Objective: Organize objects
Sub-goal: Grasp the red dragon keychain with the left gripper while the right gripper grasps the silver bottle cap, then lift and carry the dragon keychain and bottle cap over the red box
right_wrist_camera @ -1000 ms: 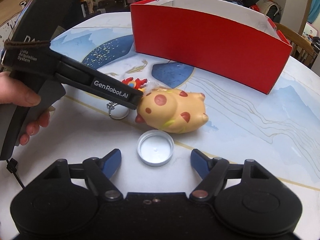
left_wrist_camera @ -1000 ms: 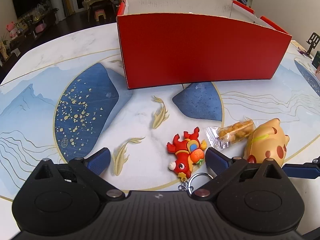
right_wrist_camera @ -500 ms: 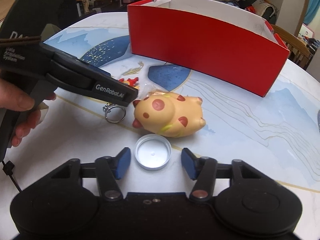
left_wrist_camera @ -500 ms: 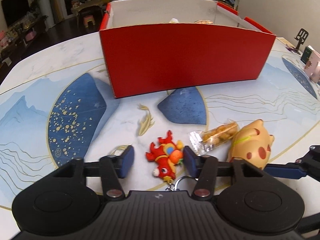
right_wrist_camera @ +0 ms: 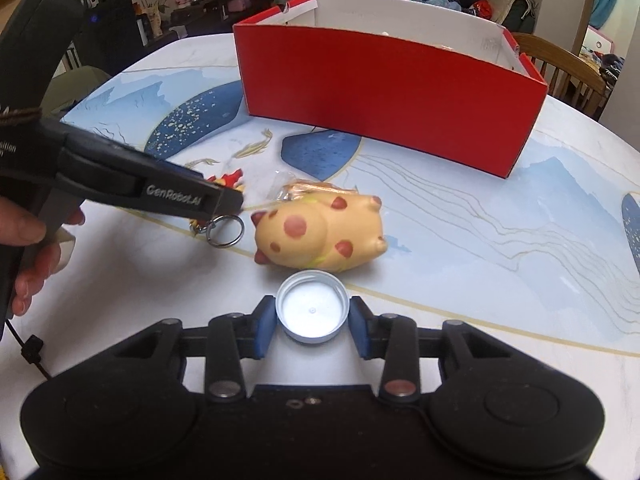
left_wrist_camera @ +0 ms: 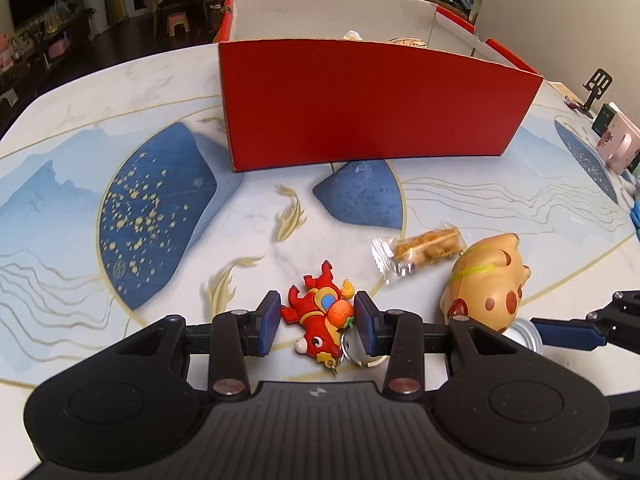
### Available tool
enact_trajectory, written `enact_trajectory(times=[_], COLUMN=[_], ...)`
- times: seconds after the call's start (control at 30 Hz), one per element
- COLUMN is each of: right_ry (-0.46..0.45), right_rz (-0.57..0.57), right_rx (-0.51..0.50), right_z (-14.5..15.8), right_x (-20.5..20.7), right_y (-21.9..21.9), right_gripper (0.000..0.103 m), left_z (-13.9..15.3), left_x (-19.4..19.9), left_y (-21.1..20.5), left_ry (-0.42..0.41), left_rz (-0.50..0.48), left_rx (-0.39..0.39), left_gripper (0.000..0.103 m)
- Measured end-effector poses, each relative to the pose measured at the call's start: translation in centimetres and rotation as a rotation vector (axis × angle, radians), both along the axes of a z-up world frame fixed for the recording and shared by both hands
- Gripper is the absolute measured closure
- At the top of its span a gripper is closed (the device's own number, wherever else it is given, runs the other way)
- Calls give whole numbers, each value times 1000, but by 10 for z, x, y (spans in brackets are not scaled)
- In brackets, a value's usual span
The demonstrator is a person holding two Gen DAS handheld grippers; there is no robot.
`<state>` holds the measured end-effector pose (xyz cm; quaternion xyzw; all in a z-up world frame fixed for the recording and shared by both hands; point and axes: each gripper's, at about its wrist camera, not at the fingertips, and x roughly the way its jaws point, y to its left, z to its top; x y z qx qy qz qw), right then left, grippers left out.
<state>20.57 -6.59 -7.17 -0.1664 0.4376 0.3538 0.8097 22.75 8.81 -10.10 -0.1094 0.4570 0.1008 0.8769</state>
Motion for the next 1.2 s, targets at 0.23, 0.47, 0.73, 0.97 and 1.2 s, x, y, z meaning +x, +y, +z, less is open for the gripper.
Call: enact_trajectory(times=[0.23,0.47,0.73,0.97,1.2], right_ry=[-3,-10,-24,-63,-95], right_rz=[-7,-13,-6,6,12], right_rx=[33,48,49,81,100], right_z=[15,31,47,69,92], right_x=[-6,-8,-7,1,14], right_y=[-11,-19,-25,-31,-33], right_gripper=[65,65,65,65,65], left_z=[11,25,41,63,87], left_x=[-15,-30,-39,-40,-32], left_y=[0,-7,-13,-18,-19], left_ry=[-2,-19,-40,-78,-117], left_rz=[4,-29,-52,-80,-106], left_rx=[-16,-32,-64,-50,-47], left_gripper=[64,64,64,64,64])
